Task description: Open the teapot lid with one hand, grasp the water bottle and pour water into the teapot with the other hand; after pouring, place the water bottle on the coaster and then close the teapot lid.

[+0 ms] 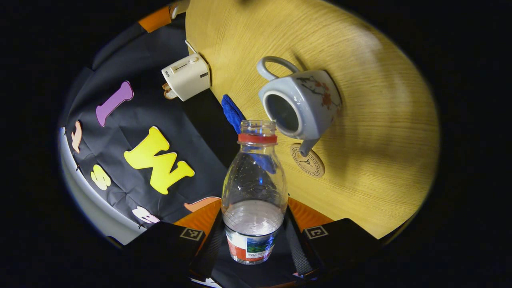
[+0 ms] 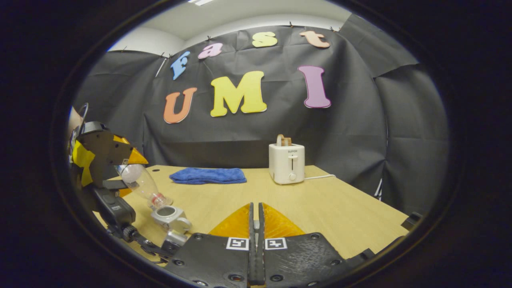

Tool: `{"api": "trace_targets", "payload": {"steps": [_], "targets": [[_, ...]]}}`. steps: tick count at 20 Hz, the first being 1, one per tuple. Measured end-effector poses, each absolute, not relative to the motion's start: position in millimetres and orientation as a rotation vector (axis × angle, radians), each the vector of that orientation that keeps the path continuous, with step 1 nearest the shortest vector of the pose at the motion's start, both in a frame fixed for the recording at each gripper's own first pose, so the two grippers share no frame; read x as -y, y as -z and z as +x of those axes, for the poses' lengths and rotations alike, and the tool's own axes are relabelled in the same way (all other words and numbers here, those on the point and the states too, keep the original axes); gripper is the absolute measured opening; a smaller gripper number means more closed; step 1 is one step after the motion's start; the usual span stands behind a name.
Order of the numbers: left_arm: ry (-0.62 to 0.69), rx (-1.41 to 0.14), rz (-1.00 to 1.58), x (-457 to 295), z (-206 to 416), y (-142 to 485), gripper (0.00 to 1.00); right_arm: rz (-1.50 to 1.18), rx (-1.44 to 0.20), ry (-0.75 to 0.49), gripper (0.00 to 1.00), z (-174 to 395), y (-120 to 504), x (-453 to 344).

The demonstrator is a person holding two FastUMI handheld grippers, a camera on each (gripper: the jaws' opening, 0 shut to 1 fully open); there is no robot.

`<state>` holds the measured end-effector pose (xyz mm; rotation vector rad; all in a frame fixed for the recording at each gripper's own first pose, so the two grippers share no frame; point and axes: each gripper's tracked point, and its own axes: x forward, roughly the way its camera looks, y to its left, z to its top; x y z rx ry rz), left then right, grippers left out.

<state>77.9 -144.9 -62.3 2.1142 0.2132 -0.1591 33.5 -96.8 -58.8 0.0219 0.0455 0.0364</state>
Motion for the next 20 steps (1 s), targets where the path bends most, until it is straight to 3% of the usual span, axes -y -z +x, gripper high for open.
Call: {"api": "trace_targets", "payload": {"steps": [11, 20], "targets": [[0.206, -0.225, 2.044, 142.9, 81.8, 79.2, 0.76, 0.019, -0.06, -0.027, 0.0, 35.7, 65.3, 97.6], [0.244, -0.229, 1.494, 117.3, 84.1, 83.0, 0.76, -0.007, -0.028, 0.028, 0.0, 36.8, 59.6, 109.5]]}}
